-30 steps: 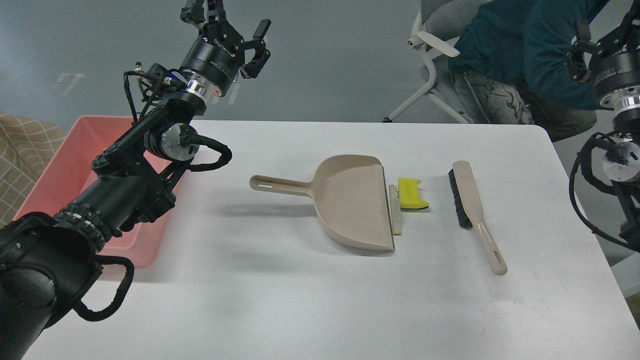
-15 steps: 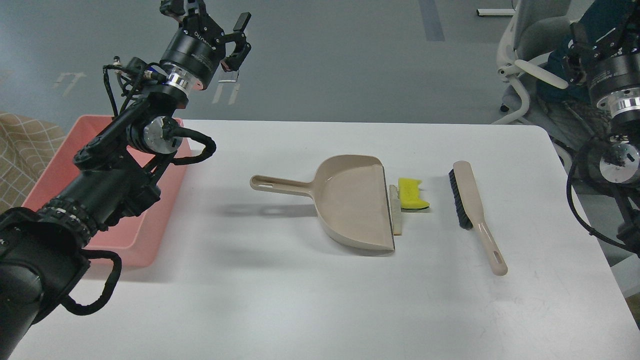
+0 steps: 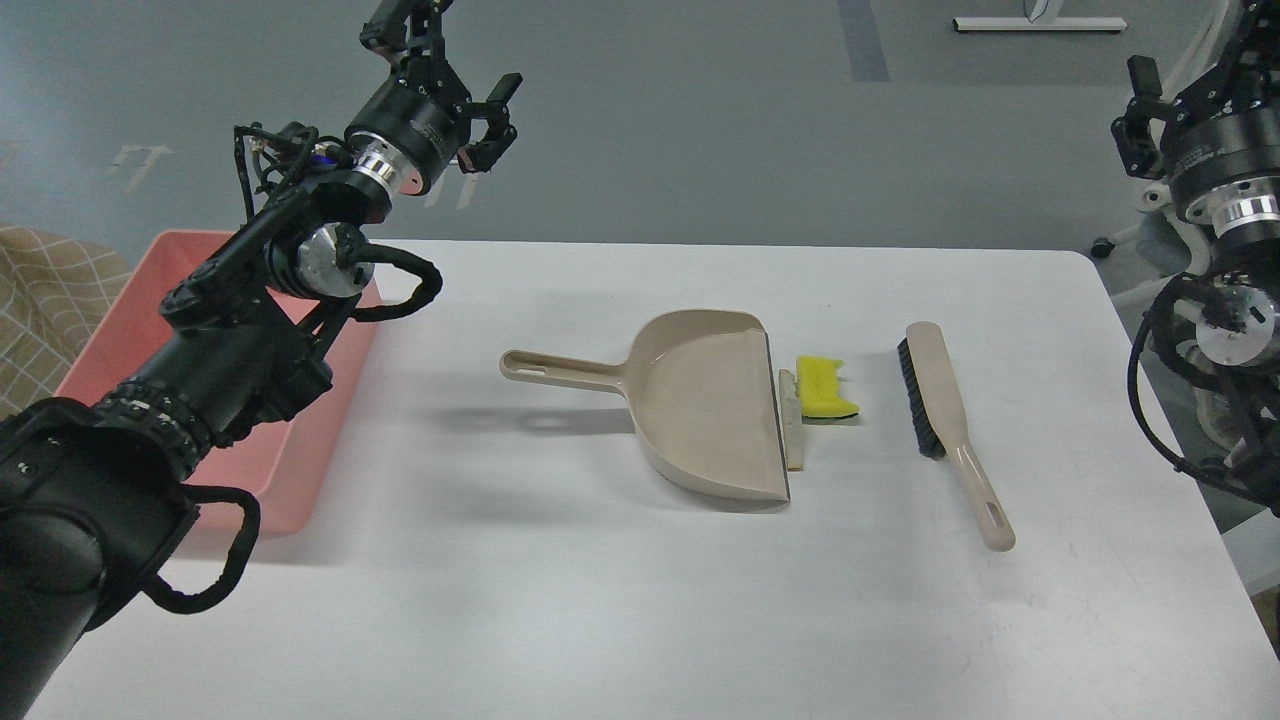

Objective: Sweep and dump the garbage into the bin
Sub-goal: 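Raise the left arm and move the left gripper above the pink bin, then reach the left gripper to the dustpan handle and grasp it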

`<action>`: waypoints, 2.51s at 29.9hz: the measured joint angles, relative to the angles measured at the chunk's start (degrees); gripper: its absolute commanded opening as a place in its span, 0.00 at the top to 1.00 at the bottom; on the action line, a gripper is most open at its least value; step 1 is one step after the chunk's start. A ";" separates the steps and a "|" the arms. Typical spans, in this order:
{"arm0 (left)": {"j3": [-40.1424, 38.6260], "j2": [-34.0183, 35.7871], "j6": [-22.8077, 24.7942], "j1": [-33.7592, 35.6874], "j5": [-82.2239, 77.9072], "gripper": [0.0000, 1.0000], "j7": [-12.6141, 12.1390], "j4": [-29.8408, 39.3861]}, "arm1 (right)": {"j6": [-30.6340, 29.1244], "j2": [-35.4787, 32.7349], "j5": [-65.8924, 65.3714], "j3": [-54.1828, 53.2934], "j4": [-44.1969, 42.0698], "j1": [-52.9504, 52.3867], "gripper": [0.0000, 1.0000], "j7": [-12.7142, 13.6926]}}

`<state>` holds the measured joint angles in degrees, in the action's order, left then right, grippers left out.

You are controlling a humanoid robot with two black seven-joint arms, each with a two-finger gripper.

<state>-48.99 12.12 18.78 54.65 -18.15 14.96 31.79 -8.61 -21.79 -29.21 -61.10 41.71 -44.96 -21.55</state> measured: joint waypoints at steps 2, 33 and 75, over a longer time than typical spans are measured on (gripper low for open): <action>0.02 -0.13 -0.68 0.07 -0.05 0.02 0.04 0.00 | 0.00 0.62 0.02 0.03 0.10 -0.13 0.00 2.26; 2.42 -1.89 -3.14 -0.94 -0.93 0.02 -0.10 3.79 | 0.42 1.58 0.45 -0.13 1.57 0.50 0.00 3.87; 13.36 23.47 -21.21 -34.47 -42.86 0.02 -6.04 63.21 | 0.52 1.49 0.32 0.03 2.85 3.01 0.00 3.95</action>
<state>-35.63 35.59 -2.43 20.18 -61.00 8.92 95.01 -8.08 -20.30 -28.89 -61.07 44.57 -41.94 -17.60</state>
